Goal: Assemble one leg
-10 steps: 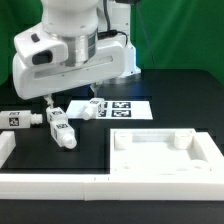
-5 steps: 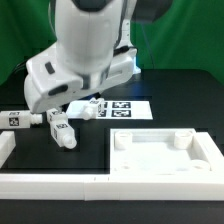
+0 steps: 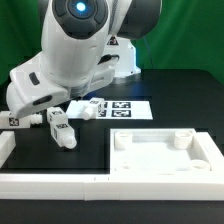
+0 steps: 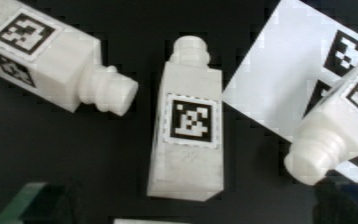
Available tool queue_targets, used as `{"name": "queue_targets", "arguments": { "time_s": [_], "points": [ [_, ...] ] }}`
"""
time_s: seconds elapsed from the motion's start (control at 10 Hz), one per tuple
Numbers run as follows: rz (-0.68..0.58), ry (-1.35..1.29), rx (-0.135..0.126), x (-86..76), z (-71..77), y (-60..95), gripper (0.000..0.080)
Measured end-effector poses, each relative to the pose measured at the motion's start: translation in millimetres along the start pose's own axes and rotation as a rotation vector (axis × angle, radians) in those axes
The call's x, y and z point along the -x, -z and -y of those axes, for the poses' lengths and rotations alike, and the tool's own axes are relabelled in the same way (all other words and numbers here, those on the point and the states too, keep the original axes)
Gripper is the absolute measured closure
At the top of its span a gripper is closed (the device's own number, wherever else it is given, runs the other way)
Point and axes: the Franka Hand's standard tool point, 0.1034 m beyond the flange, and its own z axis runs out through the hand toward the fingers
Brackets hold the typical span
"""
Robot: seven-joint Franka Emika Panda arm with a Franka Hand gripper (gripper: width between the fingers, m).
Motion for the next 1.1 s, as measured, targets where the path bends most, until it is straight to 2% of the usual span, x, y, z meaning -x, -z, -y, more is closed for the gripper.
{"name": "queue_targets", "arguments": {
  "time_s": [0.2,0.3,0.4,0.5,0.9,1.1],
  "points": [
    [0.000,-0.003,0.001,-0.3,0.0,-0.1,0.0151],
    [-0.004,-0.121,0.014,0.0,-5.0,-5.5,0.0151],
    [-0.006,-0.185,-0.011,-0.5,-7.6,-13.3,0.0151],
    [-0.014,-0.214,-0.056,-0.4,-11.8,-20.5,0.0151],
    [-0.010,-0.201,-0.051,-3.7,-8.6,-20.3,0.0151],
    [0.040,-0.202,-0.028,-12.4,0.2,-31.1,0.0151]
  ]
}}
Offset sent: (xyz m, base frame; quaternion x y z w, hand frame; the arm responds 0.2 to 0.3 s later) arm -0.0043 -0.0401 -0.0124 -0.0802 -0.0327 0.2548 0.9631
